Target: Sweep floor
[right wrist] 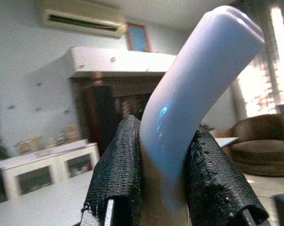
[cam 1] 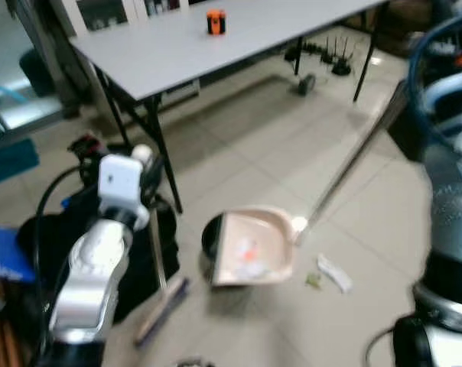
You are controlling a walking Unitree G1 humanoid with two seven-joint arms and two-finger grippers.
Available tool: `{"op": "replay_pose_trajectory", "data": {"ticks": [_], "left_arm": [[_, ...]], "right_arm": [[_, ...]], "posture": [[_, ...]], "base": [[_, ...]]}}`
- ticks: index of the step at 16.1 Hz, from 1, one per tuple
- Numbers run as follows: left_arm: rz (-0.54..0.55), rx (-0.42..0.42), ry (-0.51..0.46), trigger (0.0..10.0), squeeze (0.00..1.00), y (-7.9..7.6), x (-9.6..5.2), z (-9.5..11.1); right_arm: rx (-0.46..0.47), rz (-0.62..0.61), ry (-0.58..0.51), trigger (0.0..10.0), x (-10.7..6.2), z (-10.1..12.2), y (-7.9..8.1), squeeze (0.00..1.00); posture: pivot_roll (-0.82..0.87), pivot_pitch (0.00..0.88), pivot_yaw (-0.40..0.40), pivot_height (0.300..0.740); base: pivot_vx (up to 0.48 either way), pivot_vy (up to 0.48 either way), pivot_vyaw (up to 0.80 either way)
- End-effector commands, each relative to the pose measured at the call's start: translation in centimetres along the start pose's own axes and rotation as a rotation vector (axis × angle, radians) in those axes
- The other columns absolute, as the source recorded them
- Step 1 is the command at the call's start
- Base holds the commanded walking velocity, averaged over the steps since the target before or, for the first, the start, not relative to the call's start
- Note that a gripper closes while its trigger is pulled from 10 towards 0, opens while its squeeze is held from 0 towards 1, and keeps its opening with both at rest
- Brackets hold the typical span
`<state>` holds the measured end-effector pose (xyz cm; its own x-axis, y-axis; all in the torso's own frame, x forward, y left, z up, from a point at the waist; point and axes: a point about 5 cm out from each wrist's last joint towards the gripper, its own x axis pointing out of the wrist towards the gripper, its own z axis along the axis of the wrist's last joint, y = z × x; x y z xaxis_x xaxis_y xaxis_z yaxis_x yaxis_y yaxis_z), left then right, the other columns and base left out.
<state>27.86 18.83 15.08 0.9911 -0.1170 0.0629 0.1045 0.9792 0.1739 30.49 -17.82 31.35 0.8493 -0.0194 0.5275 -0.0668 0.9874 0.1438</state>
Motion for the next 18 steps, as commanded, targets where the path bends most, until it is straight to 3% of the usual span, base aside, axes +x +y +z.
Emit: {"op": "replay_pose_trajectory", "data": {"ticks": [1, 8, 13, 18], "left_arm": [[-0.003, 0.023, -0.042, 10.0, 0.00, 0.0, 0.2, 1.0], [0.004, 0.026, -0.037, 10.0, 0.00, 0.1, 0.1, 1.0], [0.005, 0.026, -0.038, 10.0, 0.00, -0.1, 0.0, 0.8], [0.019, 0.028, -0.038, 10.0, 0.00, 0.1, -0.3, 0.7]], "right_arm": [[0.013, -0.002, -0.052, 10.0, 0.0, 0.9, -0.1, 0.00], [-0.002, -0.018, -0.062, 10.0, 0.0, 0.1, 0.0, 0.00], [-0.052, -0.035, -0.113, 10.0, 0.3, -0.3, -0.3, 0.00], [-0.096, 0.013, -0.188, 10.0, 1.0, -1.0, 1.2, 0.00]], "posture": [[-0.03, 0.047, 0.056, 0.740], [-0.02, 0.050, 0.055, 0.740], [-0.02, 0.053, 0.056, 0.740], [-0.01, 0.054, 0.049, 0.740]], "base": [[0.409, 0.000, 0.00], [0.403, 0.000, 0.00], [0.000, 0.000, 0.00], [0.000, 0.000, 0.00]]}}
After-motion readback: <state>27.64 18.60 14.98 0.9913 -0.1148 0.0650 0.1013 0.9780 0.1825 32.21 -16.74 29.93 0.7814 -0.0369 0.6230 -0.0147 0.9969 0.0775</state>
